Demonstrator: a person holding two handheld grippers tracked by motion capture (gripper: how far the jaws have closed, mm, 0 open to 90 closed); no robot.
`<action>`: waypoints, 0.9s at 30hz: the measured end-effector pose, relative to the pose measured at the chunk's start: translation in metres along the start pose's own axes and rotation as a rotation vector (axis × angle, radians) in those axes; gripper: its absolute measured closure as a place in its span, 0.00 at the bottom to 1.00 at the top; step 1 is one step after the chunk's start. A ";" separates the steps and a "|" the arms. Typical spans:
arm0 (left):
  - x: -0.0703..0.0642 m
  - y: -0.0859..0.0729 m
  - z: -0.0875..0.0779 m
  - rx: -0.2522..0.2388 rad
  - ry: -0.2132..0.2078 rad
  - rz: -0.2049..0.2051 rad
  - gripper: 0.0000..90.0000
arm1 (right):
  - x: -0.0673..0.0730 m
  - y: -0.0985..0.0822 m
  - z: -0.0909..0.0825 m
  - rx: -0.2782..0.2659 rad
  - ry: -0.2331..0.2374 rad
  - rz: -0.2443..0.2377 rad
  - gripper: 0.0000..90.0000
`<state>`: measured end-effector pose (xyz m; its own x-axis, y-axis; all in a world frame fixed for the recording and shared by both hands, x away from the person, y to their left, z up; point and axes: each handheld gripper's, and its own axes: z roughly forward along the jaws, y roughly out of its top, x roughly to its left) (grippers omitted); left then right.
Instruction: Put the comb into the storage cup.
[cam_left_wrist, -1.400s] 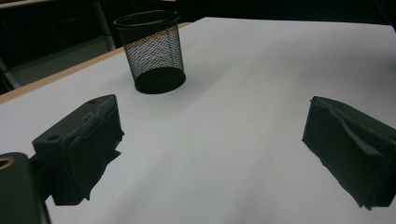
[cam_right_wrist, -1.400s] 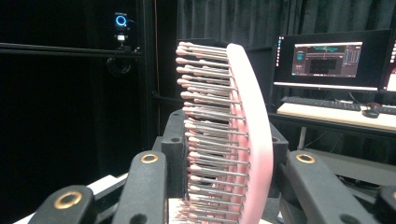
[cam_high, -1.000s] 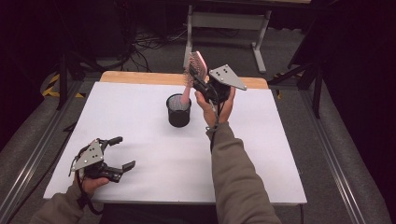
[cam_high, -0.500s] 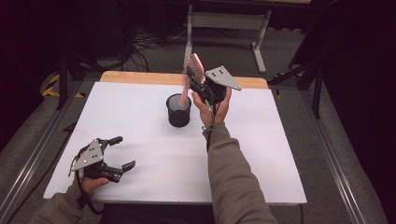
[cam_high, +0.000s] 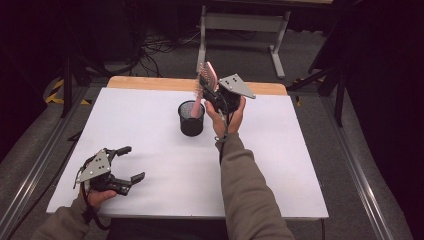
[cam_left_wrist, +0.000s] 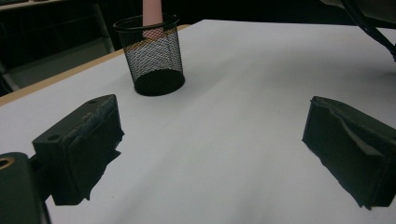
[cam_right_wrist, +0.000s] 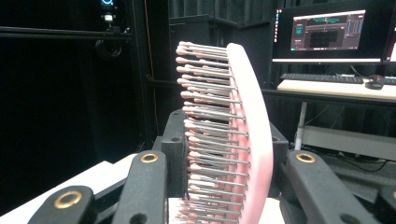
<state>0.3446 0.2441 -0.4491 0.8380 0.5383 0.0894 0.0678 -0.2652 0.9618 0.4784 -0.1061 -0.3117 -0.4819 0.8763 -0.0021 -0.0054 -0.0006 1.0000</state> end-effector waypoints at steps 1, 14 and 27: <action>0.000 0.000 0.000 0.000 0.001 0.001 0.06 | 0.000 -0.002 0.000 0.003 -0.003 0.001 0.71; 0.000 0.000 -0.001 -0.004 0.010 0.002 0.06 | -0.002 -0.021 0.004 0.038 0.015 0.024 0.71; 0.000 0.000 -0.001 -0.002 0.007 -0.002 0.06 | 0.004 -0.039 0.006 0.074 0.036 0.029 0.71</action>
<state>0.3443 0.2446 -0.4490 0.8340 0.5446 0.0888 0.0686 -0.2621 0.9626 0.4819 -0.0994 -0.3505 -0.5118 0.8586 0.0279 0.0734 0.0114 0.9972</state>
